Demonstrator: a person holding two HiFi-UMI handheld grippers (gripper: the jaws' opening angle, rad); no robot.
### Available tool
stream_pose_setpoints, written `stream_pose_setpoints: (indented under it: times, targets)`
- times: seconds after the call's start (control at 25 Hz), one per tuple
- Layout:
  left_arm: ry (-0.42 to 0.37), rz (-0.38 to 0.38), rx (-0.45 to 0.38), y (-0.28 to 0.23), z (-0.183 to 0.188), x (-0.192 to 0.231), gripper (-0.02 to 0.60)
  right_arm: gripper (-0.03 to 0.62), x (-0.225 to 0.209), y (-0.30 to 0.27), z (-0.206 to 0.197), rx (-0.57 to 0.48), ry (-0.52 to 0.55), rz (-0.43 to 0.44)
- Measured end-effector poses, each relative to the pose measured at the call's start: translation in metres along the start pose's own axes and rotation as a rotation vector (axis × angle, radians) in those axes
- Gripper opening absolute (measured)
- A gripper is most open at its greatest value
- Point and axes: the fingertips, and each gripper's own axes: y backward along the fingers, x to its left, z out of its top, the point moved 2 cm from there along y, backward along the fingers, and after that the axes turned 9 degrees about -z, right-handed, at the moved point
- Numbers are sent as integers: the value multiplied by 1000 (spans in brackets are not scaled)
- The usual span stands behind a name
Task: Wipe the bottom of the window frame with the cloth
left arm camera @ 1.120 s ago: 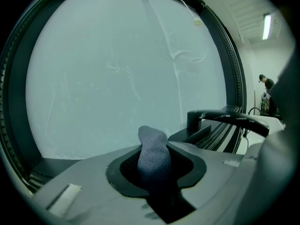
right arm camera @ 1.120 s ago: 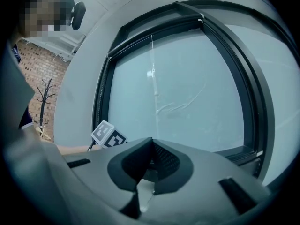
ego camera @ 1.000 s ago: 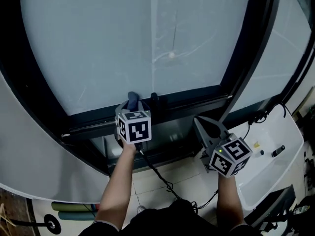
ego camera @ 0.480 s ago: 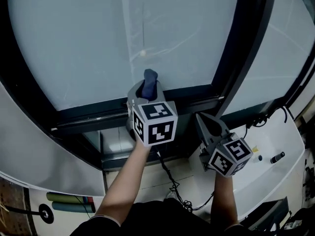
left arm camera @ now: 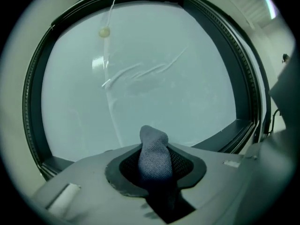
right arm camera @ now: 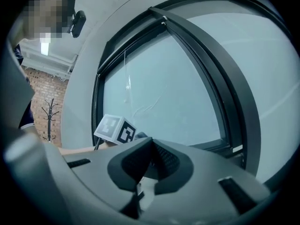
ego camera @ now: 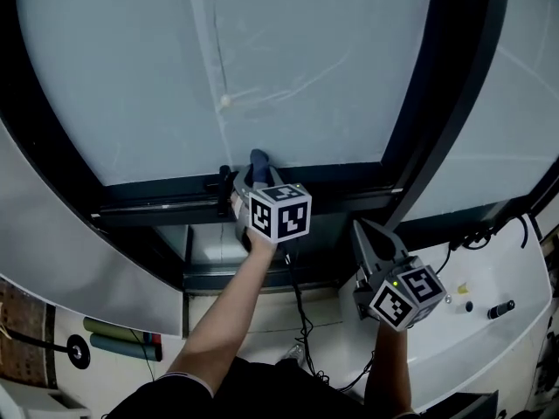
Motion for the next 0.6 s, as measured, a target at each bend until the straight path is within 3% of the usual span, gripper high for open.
stream_pose_setpoints:
  times: [0.2, 0.6]
  targets:
    - [-12, 3, 81, -15, -14, 1, 127, 0, -10, -3, -3, 7, -25, 8]
    - [-54, -110, 122, -36, -10, -51, 127, 0, -46, 6, -7, 0, -57, -40]
